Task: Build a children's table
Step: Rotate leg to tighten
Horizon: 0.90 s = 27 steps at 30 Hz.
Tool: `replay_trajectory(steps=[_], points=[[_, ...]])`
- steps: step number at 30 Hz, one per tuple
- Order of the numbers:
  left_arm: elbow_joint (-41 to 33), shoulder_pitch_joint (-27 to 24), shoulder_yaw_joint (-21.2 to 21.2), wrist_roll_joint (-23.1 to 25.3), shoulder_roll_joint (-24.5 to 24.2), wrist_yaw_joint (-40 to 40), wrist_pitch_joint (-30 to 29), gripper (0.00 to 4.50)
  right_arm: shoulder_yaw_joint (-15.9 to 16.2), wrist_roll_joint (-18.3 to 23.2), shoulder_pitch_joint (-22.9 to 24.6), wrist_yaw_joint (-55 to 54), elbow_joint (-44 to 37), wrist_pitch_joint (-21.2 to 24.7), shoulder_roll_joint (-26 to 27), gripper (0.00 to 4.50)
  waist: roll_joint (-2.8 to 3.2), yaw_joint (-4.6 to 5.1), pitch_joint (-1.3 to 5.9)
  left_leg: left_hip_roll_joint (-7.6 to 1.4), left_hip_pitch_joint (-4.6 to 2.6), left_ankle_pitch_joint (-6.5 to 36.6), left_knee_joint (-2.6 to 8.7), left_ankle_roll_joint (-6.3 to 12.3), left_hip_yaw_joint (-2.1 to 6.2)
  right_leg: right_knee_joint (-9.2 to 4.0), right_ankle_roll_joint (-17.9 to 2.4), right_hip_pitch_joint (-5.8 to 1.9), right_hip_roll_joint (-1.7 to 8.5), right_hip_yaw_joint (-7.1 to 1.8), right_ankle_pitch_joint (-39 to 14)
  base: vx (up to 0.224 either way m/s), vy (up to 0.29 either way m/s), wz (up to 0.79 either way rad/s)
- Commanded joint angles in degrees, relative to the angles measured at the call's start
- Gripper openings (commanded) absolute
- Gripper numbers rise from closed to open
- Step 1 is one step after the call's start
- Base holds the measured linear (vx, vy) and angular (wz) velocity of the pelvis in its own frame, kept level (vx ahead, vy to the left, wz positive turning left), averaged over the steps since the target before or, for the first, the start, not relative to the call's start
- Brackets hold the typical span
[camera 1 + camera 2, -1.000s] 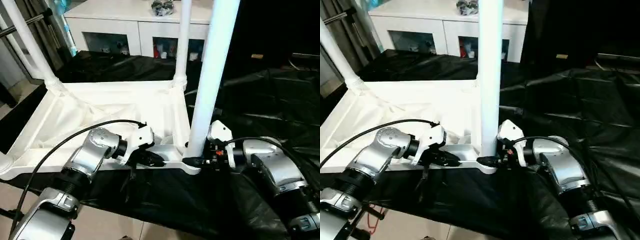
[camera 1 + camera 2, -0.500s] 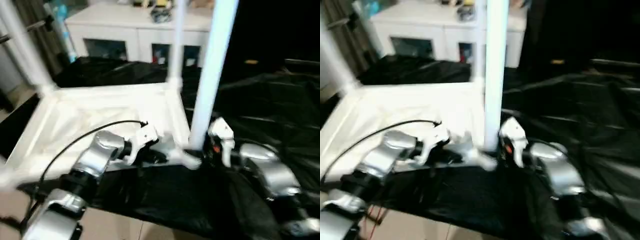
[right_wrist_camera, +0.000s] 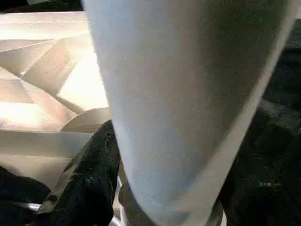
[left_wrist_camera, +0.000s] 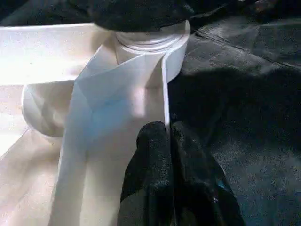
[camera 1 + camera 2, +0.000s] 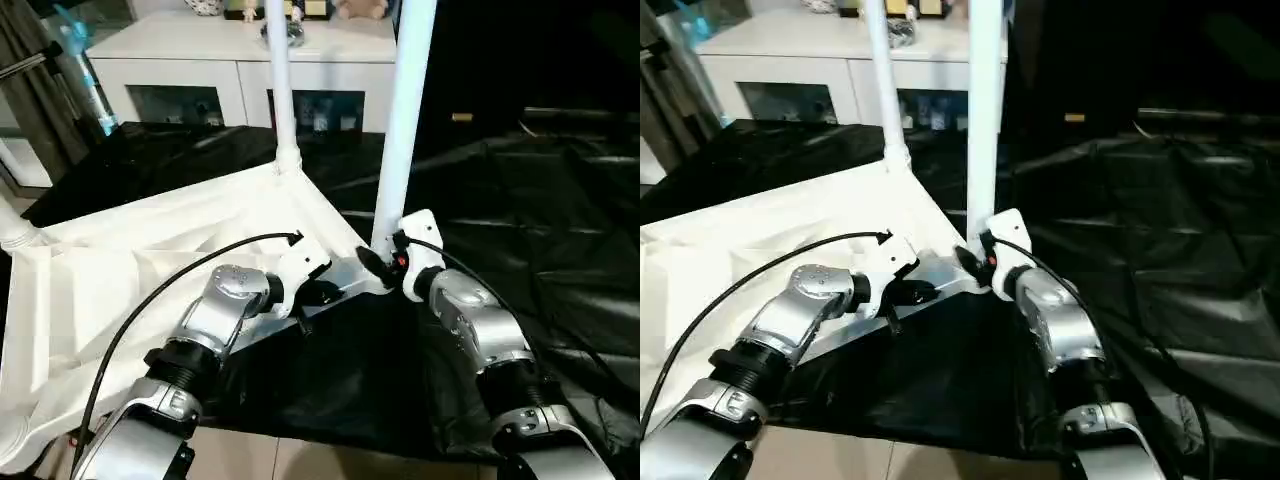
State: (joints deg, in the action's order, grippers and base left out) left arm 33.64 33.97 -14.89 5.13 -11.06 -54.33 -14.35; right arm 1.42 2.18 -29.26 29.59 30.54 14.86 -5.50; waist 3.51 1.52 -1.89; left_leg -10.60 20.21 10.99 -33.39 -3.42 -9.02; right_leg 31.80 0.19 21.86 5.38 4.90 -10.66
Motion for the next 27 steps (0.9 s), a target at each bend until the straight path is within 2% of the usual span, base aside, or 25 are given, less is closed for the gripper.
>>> replay_trajectory(steps=[1, 2, 4, 6, 7, 8, 9, 10, 11, 12, 13, 14, 15, 16, 18, 21, 22, 25, 27], points=[[-2.5, 1.1, -3.8, -2.2, 1.5, -4.8, 3.6, 0.0, 5.9, 1.1, 2.1, 6.6, 2.5, 2.3, 2.2, 3.17, 0.06, 0.13, 1.94, -1.85, -0.27, 31.1, 5.59, -0.25, 1.45, -4.96, -7.2, -0.98, 3.15, -1.85, -28.6, 0.0, 0.0, 0.0], [-3.2, 0.8, -3.8, -2.6, 0.7, -6.3, 3.8, 0.0, 6.9, 1.4, 2.8, 9.7, 0.8, 2.2, 0.9, 3.17, -0.41, -0.22, 2.15, -1.92, -0.23, 29.1, 5.51, 0.21, 1.08, -4.68, -8.7, -1.09, 3.14, -2.13, -25.5, 0.0, 0.0, 0.0], [-4.4, 0.3, -3.6, -3.3, -0.6, -8.8, 3.9, 0.0, 9.0, 2.3, 4.2, 15.4, -2.7, 1.7, -1.5, 3.17, -0.5, -0.98, 2.4, -2.15, 0.18, 22.7, 5.38, 1.67, 0.44, -3.67, -11.7, -1.68, 3.15, -2.63, -17.1, 0.06, -0.023, 0.08], [-5.0, 0.0, -3.5, -3.7, -1.3, -10.1, 4.0, 0.0, 10.2, 2.9, 5.0, 18.8, -4.6, 1.4, -3.0, 3.17, -0.57, -1.48, 2.67, -2.12, -0.01, 19.3, 4.96, 2.98, -0.05, -3.31, -13.0, -1.8, 3.12, -2.75, -14.6, 0.069, -0.032, 0.07], [-5.4, -0.3, -3.5, -3.9, -2.3, -11.8, 4.2, 0.0, 11.8, 3.7, 6.2, 24.0, -7.3, 1.2, -5.8, 3.17, 0.05, -1.67, 2.76, -2.08, -0.06, 18.0, 4.9, 3.17, -0.15, -3.14, -13.4, -1.87, 3.12, -2.83, -13.5, 0.071, -0.034, 0.06], [-5.7, -0.6, -3.5, -4.2, -3.0, -12.9, 4.3, 0.0, 12.9, 4.2, 7.0, 27.5, -9.3, 1.3, -7.9, 3.17, -0.33, -2.15, 3.01, -2.16, -0.03, 14.6, 4.62, 4.23, -0.37, -2.83, -14.2, -2.26, 2.83, -2.79, -9.4, 0.078, -0.031, 0.08], [-5.9, -0.7, -3.5, -4.3, -3.5, -13.7, 4.4, 0.0, 13.7, 4.6, 7.5, 29.9, -10.5, 1.4, -9.3, 3.17, -0.32, -2.8, 3.17, -2.31, -0.15, 11.3, 4.3, 5.6, -0.69, -2.2, -15.4, -2.26, 2.69, -2.85, -4.8, 0.0, 0.0, 0.0], [-6.1, -1.0, -3.5, -4.6, -4.2, -15.1, 4.4, 0.0, 14.3, 4.9, 8.1, 32.7, -11.7, 1.4, -11.2, 3.17, -0.1, -3.14, 3.45, -2.28, 0.22, 7.5, 3.92, 6.97, -0.77, -1.52, -16.6, -2.67, 2.69, -2.76, -0.2, 0.079, -0.024, 0.05], [-6.1, -1.0, -3.5, -4.6, -4.2, -15.1, 4.4, 0.0, 14.3, 4.9, 8.1, 32.7, -11.7, 1.4, -11.2, 3.17, -0.05, -3.43, 3.52, -2.32, 0.4, 5.9, 3.8, 7.58, -0.8, -1.28, -16.9, -2.75, 2.69, -2.73, 1.5, 0.055, -0.023, 0.0], [-6.2, -1.4, -3.4, -5.0, -5.2, -16.7, 4.6, 0.0, 15.0, 5.1, 8.6, 36.8, -12.7, 1.8, -14.2, 3.17, -0.11, -3.9, 3.46, -2.26, 0.28, 4.7, 3.58, 8.18, -0.97, -1.26, -17.2, -2.45, 2.73, -2.71, 2.4, 0.068, -0.031, 0.01], [-6.2, -1.4, -3.4, -5.0, -5.4, -16.8, 4.7, 0.0, 15.1, 5.0, 8.6, 37.3, -12.8, 1.8, -14.5, 3.17, -0.89, -3.96, 3.43, -2.2, 0.46, 4.5, 3.47, 8.38, -1.01, -1.15, -17.2, -2.62, 2.7, -2.75, 2.4, 0.0, 0.0, 0.0], [-6.0, -1.5, -3.4, -5.1, -5.8, -17.1, 4.9, 0.0, 15.3, 4.9, 8.8, 38.8, -12.9, 1.9, -15.5, 3.17, -0.61, -4.59, 3.32, -2.27, 0.38, 4.7, 3.39, 8.45, -0.98, -1.01, -17.0, -2.51, 2.85, -2.86, 0.1, 0.0, 0.0, 0.0], [-5.9, -1.6, -3.3, -5.1, -6.1, -17.4, 5.1, 0.0, 15.5, 4.7, 8.8, 39.8, -12.9, 1.8, -16.1, 3.17, -0.5, -4.71, 3.32, -2.34, 0.37, 4.8, 3.44, 8.35, -0.98, -1.06, -16.8, -2.52, 2.89, -2.86, -0.9, 0.0, 0.0, 0.0], [-5.9, -1.8, -3.3, -5.1, -6.6, -17.7, 5.2, 0.0, 15.7, 4.4, 8.9, 41.0, -12.7, 1.5, -16.7, 3.02, -0.71, -4.99, 3.27, -2.37, 0.3, 5.3, 3.52, 7.85, -0.97, -1.17, -16.4, -2.49, 2.86, -2.85, -2.9, 0.0, 0.0, 0.0], [-5.9, -2.0, -3.2, -5.2, -7.2, -18.4, 5.4, 0.0, 16.1, 4.0, 9.0, 42.1, -12.6, 1.0, -17.6, 3.02, -0.65, -5.13, 3.08, -2.46, 0.18, 6.8, 3.76, 6.79, -0.95, -1.47, -15.8, -2.37, 2.81, -2.89, -6.1, 0.0, 0.0, 0.0], [-6.2, -2.4, -3.1, -5.3, -7.9, -19.1, 5.4, 0.0, 16.0, 4.2, 8.8, 42.2, -12.6, 0.6, -18.1, 2.7, -0.43, -4.98, 2.79, -2.49, 0.02, 10.2, 4.2, 4.66, -0.83, -1.9, -14.7, -2.34, 2.71, -2.93, -10.3, 0.0, 0.0, 0.0], [-6.4, -2.5, -3.1, -5.3, -8.0, -19.2, 5.3, 0.0, 16.0, 4.4, 8.8, 42.3, -12.9, 0.8, -18.1, 2.59, -0.95, -4.97, 2.81, -2.47, 0.05, 10.5, 4.23, 4.28, -0.75, -1.87, -14.1, -2.44, 2.84, -3.02, -11.7, 0.0, 0.0, 0.0], [-6.7, -2.6, -2.8, -5.5, -8.3, -19.6, 5.2, 0.0, 16.2, 4.9, 8.9, 42.6, -13.8, 1.4, -18.1, 2.42, -0.75, -4.94, 2.9, -2.54, -0.04, 9.5, 4.21, 4.14, -0.78, -1.86, -14.0, -2.31, 2.74, -3.08, -11.0, 0.0, 0.0, 0.0], [-6.6, -2.5, -2.6, -5.7, -8.3, -19.5, 5.2, 0.0, 16.7, 4.8, 8.9, 42.9, -13.6, 1.4, -17.8, 2.38, -0.67, -4.91, 3.07, -2.43, 0.05, 8.2, 4.02, 4.44, -0.79, -1.58, -14.7, -2.44, 2.69, -3.06, -8.0, 0.0, 0.0, 0.0]])
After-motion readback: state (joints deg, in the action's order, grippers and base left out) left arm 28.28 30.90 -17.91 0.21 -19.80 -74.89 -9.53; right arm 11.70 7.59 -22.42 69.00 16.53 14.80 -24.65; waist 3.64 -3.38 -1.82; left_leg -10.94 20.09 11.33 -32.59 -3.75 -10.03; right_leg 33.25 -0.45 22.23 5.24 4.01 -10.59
